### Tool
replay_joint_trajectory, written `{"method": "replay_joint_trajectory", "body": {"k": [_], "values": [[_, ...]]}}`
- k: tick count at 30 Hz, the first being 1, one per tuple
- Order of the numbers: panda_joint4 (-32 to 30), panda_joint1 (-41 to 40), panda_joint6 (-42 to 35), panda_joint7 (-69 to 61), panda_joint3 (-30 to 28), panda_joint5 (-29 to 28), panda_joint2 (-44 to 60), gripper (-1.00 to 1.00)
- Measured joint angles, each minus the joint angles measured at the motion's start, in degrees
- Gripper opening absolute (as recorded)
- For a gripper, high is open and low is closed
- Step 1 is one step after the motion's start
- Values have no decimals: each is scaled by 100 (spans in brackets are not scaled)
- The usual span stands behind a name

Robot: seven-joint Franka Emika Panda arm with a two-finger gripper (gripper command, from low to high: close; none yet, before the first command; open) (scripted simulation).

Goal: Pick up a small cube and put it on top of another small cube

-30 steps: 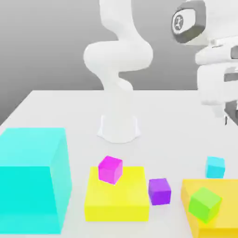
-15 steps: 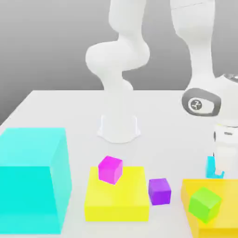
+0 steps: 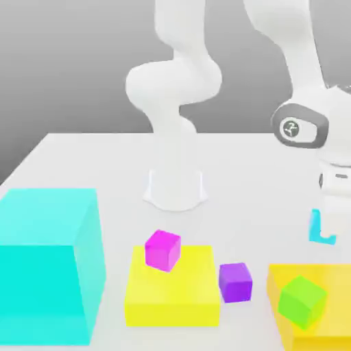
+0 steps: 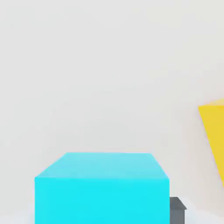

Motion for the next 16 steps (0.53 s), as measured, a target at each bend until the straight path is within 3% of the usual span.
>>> {"method": "replay_joint_trajectory", "body": {"k": [9,12,13,16], "values": [[1493,-1246,-1623,1047,-684,353,-154,-100],[1509,-1253,-1197,1230,-739,242,292,-100],[1481,-1199,-1018,1260,-796,212,442,100],[1481,-1199,-1018,1260,-796,213,442,100]]}}
